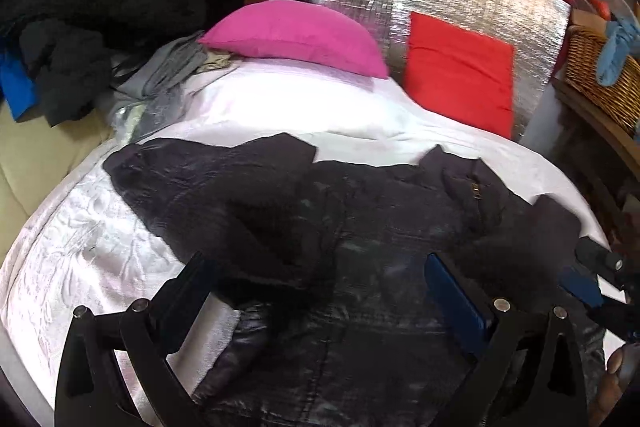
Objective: Fold large clothes
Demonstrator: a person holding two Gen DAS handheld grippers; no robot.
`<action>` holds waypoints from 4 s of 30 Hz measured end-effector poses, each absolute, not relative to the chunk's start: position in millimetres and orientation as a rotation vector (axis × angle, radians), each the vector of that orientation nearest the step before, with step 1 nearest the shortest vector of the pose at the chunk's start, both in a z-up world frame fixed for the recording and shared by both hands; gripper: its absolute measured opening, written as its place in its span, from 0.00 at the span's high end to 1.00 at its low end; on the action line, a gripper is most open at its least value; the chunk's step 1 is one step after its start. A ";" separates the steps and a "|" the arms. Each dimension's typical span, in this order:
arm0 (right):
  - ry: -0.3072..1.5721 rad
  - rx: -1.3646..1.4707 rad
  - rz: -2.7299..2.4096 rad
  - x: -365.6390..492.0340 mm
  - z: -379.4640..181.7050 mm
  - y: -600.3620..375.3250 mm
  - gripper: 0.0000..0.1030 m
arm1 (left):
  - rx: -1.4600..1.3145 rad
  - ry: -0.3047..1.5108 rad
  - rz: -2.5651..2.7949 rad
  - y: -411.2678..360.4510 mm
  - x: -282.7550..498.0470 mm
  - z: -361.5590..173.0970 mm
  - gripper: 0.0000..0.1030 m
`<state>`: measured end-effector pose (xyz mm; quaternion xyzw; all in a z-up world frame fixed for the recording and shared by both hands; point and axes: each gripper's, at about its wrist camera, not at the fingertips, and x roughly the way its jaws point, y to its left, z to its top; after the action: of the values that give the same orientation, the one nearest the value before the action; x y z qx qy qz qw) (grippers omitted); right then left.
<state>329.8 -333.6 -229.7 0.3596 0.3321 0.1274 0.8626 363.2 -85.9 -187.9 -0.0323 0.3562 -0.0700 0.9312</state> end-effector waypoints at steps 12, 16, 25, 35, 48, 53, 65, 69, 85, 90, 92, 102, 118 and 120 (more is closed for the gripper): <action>0.618 0.674 -0.111 262.1 -196.1 -420.5 0.26 | -0.110 0.734 -0.305 -105.3 350.7 -184.5 0.00; 0.625 0.804 -0.245 238.9 -211.3 -466.9 0.26 | -0.085 0.723 -0.376 -142.0 341.9 -181.5 0.00; 0.733 0.849 -0.317 252.7 -258.7 -507.0 0.26 | 0.149 0.680 -0.400 -235.8 339.0 -187.6 0.00; 0.880 0.804 -0.252 283.8 -304.8 -518.0 0.59 | 0.288 0.765 -0.361 -254.4 360.5 -215.3 0.38; 0.758 0.660 -0.306 270.5 -258.9 -497.1 0.85 | 0.107 0.790 -0.418 -166.2 368.6 -194.0 0.72; 0.820 0.691 -0.336 276.2 -277.3 -501.1 0.85 | 0.112 0.916 -0.403 -134.7 371.3 -225.2 0.62; 0.859 0.873 -0.286 273.4 -293.5 -517.6 0.75 | -0.181 1.131 -0.489 -88.7 397.3 -256.9 0.29; 0.885 0.906 -0.238 277.4 -302.4 -514.6 0.52 | -0.219 1.079 -0.488 -90.0 400.4 -249.8 0.62; 0.855 0.704 -0.348 282.0 -288.5 -498.9 0.84 | 0.048 1.025 -0.270 -109.3 424.1 -252.6 0.80; 0.870 0.764 -0.355 277.7 -275.9 -507.3 0.80 | 0.041 1.013 -0.275 -98.9 419.3 -239.7 0.49; 0.854 0.718 -0.401 274.8 -263.2 -506.5 0.80 | -0.004 0.972 -0.298 -88.1 413.9 -227.1 0.40; 0.703 0.577 -0.277 271.0 -208.9 -442.2 0.64 | -0.162 0.739 -0.214 -2.7 395.0 -180.0 0.19; 0.997 0.463 -0.110 327.5 -278.1 -347.7 0.62 | -0.740 0.872 0.050 143.3 462.6 -257.9 0.19; 0.986 0.459 -0.093 326.5 -270.4 -348.1 0.62 | -0.772 0.871 0.064 148.2 471.4 -264.8 0.20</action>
<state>326.5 -348.1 -270.4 0.2185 0.4690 -0.0444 0.8546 471.4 148.2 -264.8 -0.3647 0.4113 0.0303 0.8348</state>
